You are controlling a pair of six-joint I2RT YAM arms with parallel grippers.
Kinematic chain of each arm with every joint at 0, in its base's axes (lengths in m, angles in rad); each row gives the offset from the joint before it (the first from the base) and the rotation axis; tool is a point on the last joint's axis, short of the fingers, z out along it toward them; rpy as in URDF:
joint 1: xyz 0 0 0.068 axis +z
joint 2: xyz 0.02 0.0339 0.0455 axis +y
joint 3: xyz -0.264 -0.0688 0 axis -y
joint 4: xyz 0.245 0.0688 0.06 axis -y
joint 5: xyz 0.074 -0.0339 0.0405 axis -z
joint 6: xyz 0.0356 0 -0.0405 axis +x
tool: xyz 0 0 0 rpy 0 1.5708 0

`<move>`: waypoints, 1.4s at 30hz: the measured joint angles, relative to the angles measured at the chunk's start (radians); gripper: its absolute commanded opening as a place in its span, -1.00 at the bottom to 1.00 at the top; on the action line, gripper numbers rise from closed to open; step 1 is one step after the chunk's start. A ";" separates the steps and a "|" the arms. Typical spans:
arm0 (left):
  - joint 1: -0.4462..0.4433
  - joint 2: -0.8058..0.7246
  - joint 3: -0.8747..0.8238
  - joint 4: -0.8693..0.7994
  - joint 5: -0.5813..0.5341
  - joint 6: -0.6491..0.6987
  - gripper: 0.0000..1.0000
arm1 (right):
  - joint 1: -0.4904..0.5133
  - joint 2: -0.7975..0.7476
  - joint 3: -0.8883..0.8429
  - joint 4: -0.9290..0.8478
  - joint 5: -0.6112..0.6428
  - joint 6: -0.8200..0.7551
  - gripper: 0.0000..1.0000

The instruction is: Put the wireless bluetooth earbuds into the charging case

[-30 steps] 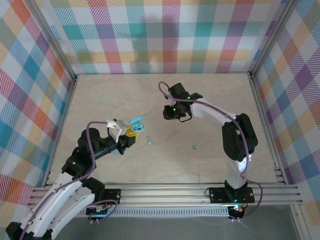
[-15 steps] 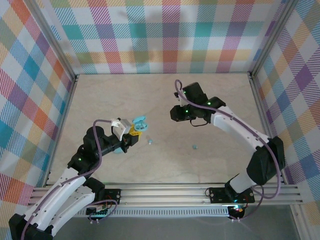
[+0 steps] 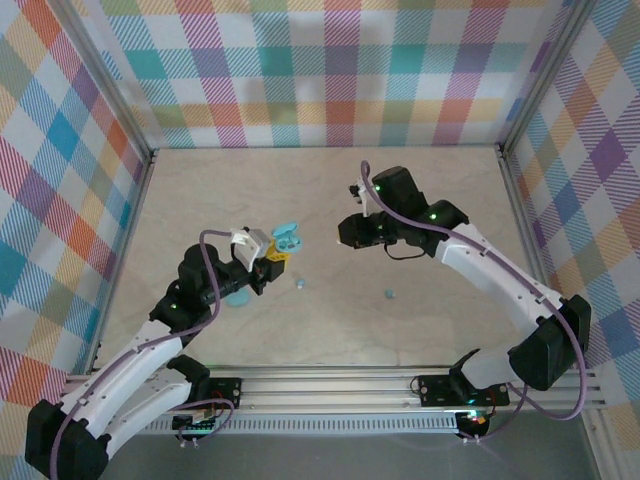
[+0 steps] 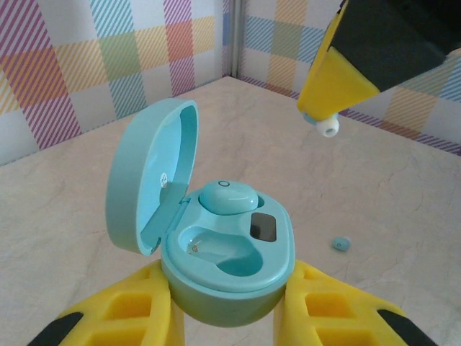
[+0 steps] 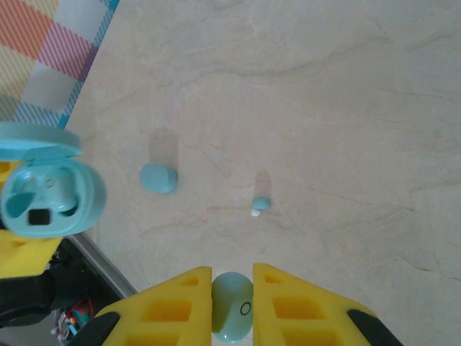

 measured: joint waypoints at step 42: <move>0.000 0.003 0.000 0.019 0.016 -0.007 -1.00 | 0.280 0.278 0.385 -0.090 0.129 -0.110 -0.62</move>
